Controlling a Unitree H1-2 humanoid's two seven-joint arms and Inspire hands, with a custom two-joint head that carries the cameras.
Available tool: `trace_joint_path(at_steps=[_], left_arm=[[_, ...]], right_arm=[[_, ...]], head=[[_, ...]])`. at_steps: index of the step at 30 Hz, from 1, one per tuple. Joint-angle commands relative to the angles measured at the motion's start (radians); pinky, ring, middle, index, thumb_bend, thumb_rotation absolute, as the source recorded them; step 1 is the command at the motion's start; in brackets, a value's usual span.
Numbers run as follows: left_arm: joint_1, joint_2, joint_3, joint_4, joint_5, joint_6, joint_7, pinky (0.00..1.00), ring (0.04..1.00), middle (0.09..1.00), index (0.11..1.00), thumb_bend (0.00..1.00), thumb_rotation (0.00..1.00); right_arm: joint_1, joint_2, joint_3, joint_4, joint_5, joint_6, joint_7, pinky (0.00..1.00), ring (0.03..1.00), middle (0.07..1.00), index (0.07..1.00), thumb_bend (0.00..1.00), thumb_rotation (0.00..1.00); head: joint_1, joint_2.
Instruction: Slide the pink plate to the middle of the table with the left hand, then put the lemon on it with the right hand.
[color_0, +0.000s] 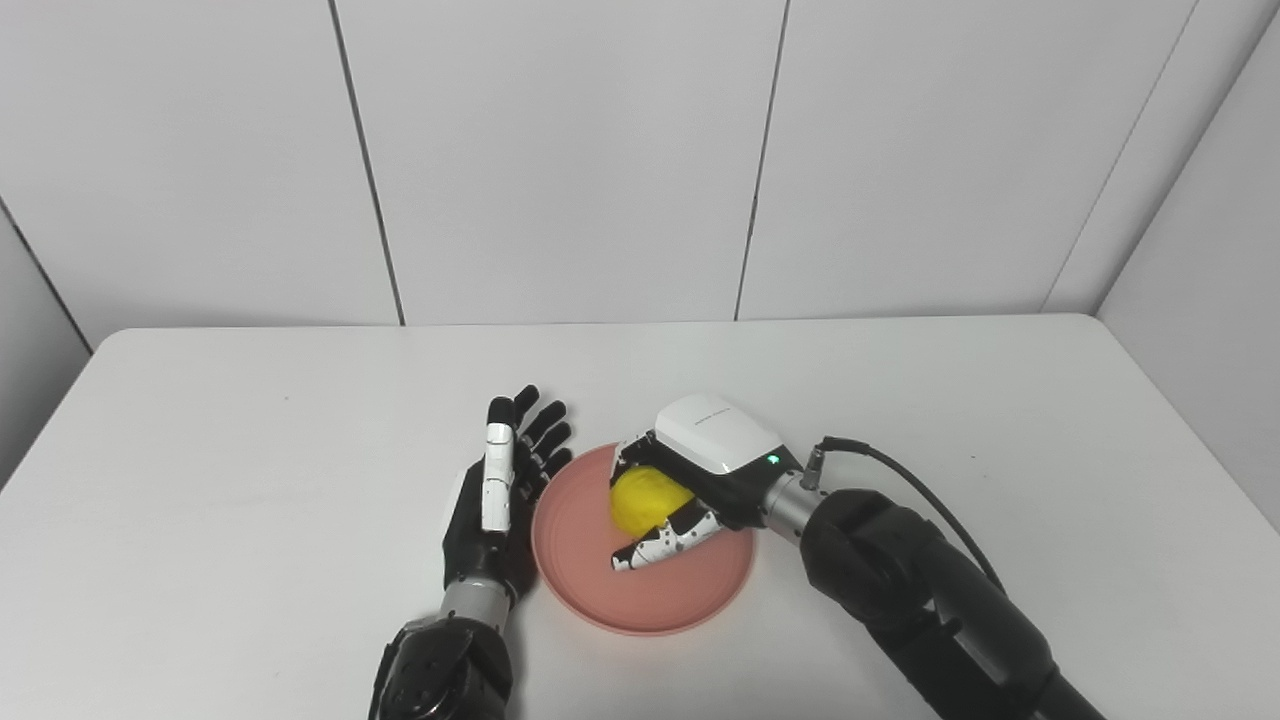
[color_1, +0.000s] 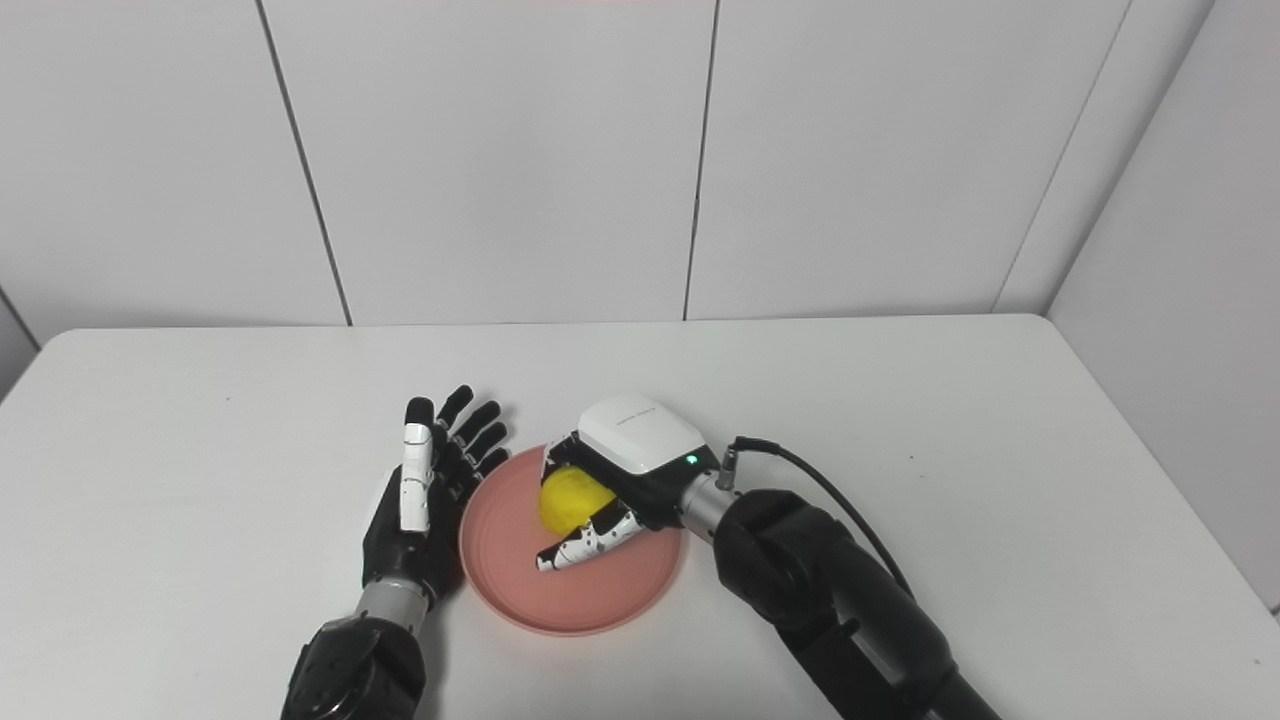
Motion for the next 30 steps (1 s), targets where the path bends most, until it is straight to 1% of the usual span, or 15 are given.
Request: trace_joint_path(at_steps=[1, 3, 5, 7, 8, 9, 11, 14, 19, 20, 24, 27, 28, 30], left_arm=[[0.031, -0.042, 0.002, 0.024, -0.004, 0.029, 0.008, 0.89, 0.893, 0.878, 0.902, 0.76, 0.9], [0.031, -0.044, 0.004, 0.023, -0.008, 0.03, 0.008, 0.88, 0.887, 0.872, 0.898, 0.76, 0.89], [0.03, -0.045, 0.006, 0.023, -0.012, 0.031, 0.006, 0.88, 0.89, 0.872, 0.9, 0.76, 0.89], [0.03, -0.044, 0.004, 0.022, -0.011, 0.031, 0.003, 0.87, 0.895, 0.878, 0.904, 0.76, 0.89], [0.03, -0.044, 0.004, 0.022, -0.01, 0.031, 0.003, 0.87, 0.895, 0.878, 0.904, 0.76, 0.89], [0.031, -0.044, 0.003, 0.021, -0.008, 0.032, 0.004, 0.86, 0.897, 0.879, 0.905, 0.76, 0.89], [0.03, -0.044, 0.002, 0.021, -0.003, 0.032, 0.007, 0.86, 0.894, 0.876, 0.901, 0.76, 0.89], [0.028, -0.044, 0.003, 0.023, -0.002, 0.03, 0.008, 0.86, 0.892, 0.875, 0.898, 0.77, 0.89], [0.024, -0.045, 0.005, 0.028, -0.005, 0.026, 0.007, 0.87, 0.893, 0.878, 0.902, 0.77, 0.89], [0.024, -0.046, 0.006, 0.028, -0.006, 0.025, 0.008, 0.88, 0.893, 0.878, 0.904, 0.76, 0.89], [0.015, -0.048, 0.014, 0.031, -0.006, 0.014, 0.014, 0.89, 0.898, 0.88, 0.903, 0.77, 0.89], [0.003, -0.04, 0.019, 0.023, 0.003, -0.003, 0.017, 0.9, 0.911, 0.886, 0.907, 0.77, 0.89], [-0.002, -0.034, 0.019, 0.022, 0.008, -0.012, 0.016, 0.91, 0.916, 0.889, 0.905, 0.78, 0.88], [-0.012, -0.014, 0.007, 0.026, 0.041, -0.065, 0.008, 0.91, 0.918, 0.893, 0.9, 0.79, 0.88]], right_arm=[[-0.027, 0.0, -0.018, -0.029, -0.009, -0.024, -0.028, 0.27, 0.354, 0.456, 0.575, 0.62, 0.55], [-0.026, -0.001, -0.019, -0.034, -0.021, -0.018, -0.029, 0.29, 0.381, 0.486, 0.615, 0.67, 0.58], [-0.024, -0.001, -0.021, -0.036, -0.032, -0.013, -0.03, 0.3, 0.4, 0.514, 0.642, 0.75, 0.64], [-0.021, 0.002, -0.024, -0.04, -0.062, 0.015, -0.026, 0.34, 0.451, 0.577, 0.668, 0.85, 0.71], [-0.02, 0.004, -0.027, -0.041, -0.075, 0.025, -0.024, 0.34, 0.454, 0.581, 0.67, 0.86, 0.71], [-0.019, 0.007, -0.031, -0.043, -0.087, 0.034, -0.023, 0.34, 0.453, 0.586, 0.68, 0.89, 0.73], [-0.016, 0.011, -0.037, -0.047, -0.104, 0.041, -0.019, 0.34, 0.458, 0.601, 0.695, 0.93, 0.76], [-0.014, 0.015, -0.044, -0.047, -0.116, 0.036, -0.021, 0.33, 0.449, 0.599, 0.701, 0.96, 0.81], [-0.014, 0.024, -0.054, -0.044, -0.128, 0.033, -0.025, 0.31, 0.428, 0.587, 0.712, 0.96, 0.83], [-0.014, 0.025, -0.055, -0.042, -0.13, 0.03, -0.029, 0.31, 0.439, 0.611, 0.714, 0.96, 0.85], [-0.016, 0.029, -0.065, -0.042, -0.12, 0.015, -0.045, 0.32, 0.463, 0.634, 0.715, 0.97, 0.9], [-0.008, 0.034, -0.092, -0.043, -0.075, -0.021, -0.094, 0.33, 0.462, 0.604, 0.697, 0.96, 0.9], [-0.005, 0.036, -0.102, -0.043, -0.063, -0.029, -0.113, 0.34, 0.468, 0.6, 0.689, 0.95, 0.91], [0.003, 0.043, -0.126, -0.04, -0.039, -0.052, -0.172, 0.35, 0.475, 0.602, 0.669, 0.92, 0.92]], head=[[0.001, -0.001], [0.001, -0.001], [0.001, -0.001], [0.002, 0.001], [0.001, 0.002], [0.002, 0.002], [0.002, 0.002], [0.001, 0.001], [0.004, -0.002], [0.004, -0.002], [0.009, -0.003], [0.011, -0.003], [0.011, -0.003], [0.011, -0.003]])
